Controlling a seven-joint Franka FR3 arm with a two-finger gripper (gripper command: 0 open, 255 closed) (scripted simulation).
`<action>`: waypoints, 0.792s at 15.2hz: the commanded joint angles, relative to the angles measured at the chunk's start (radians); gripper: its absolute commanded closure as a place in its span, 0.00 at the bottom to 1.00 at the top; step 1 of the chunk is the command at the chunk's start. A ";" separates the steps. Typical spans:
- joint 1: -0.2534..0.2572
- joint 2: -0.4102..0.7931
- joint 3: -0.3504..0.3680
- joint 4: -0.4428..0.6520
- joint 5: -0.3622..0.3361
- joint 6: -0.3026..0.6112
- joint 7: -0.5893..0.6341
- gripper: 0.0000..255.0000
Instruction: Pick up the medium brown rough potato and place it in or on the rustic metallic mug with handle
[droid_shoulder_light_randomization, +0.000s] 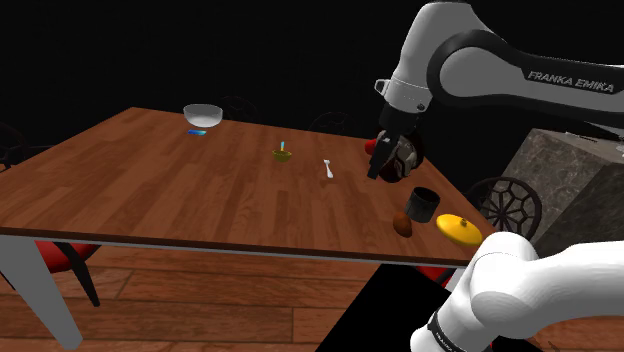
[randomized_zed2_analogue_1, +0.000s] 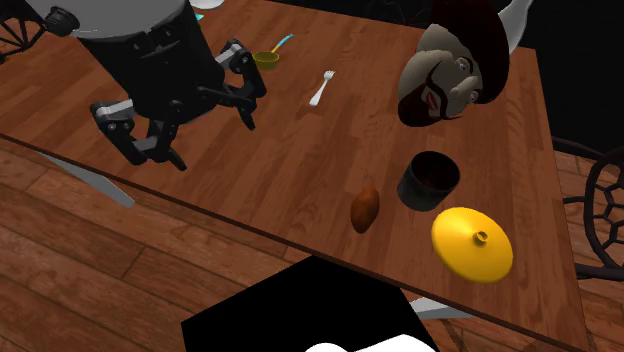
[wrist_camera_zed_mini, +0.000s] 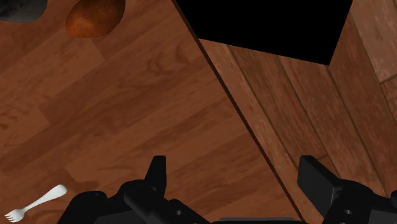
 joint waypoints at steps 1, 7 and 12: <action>0.000 0.000 0.000 0.000 0.000 0.000 0.000 0.00; -0.076 -0.019 -0.107 -0.132 -0.037 0.104 -0.021 0.00; -0.148 -0.011 -0.201 -0.225 -0.074 0.197 -0.041 0.00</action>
